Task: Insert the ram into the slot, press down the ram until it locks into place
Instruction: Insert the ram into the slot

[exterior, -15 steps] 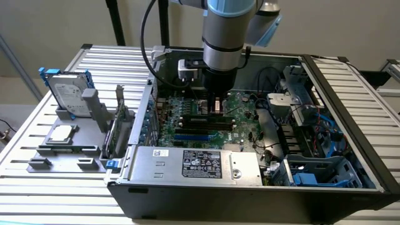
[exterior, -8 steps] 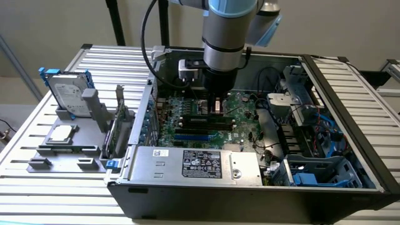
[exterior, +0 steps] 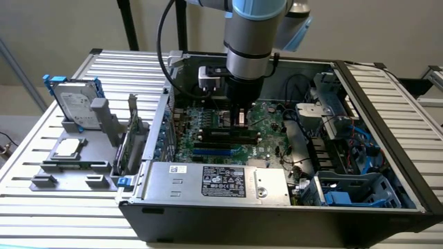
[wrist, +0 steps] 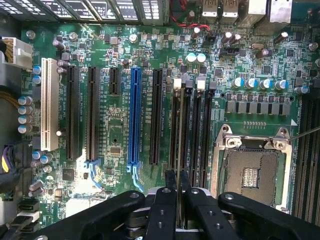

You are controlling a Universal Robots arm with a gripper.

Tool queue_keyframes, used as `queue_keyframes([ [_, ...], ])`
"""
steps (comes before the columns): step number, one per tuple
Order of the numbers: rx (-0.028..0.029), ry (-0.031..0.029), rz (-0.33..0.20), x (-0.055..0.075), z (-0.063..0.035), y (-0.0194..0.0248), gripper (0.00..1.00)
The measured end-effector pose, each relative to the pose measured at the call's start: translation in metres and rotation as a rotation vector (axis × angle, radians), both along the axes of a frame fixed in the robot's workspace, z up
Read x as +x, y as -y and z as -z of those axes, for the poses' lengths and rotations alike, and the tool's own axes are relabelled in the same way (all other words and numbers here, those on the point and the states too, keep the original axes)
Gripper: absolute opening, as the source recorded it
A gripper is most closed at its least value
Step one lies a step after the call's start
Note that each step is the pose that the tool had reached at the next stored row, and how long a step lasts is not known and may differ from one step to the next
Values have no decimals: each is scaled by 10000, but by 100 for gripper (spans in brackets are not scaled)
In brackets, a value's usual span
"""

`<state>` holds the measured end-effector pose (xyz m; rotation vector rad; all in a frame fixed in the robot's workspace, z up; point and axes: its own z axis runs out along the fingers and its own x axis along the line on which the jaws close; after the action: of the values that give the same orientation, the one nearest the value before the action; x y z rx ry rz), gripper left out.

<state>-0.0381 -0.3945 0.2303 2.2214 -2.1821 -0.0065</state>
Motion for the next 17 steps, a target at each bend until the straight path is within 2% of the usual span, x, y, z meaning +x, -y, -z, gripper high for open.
queue_keyframes([
  [6,0,-1,1,1,4,27,13],
  [17,-2,-2,1,1,24,29,13],
])
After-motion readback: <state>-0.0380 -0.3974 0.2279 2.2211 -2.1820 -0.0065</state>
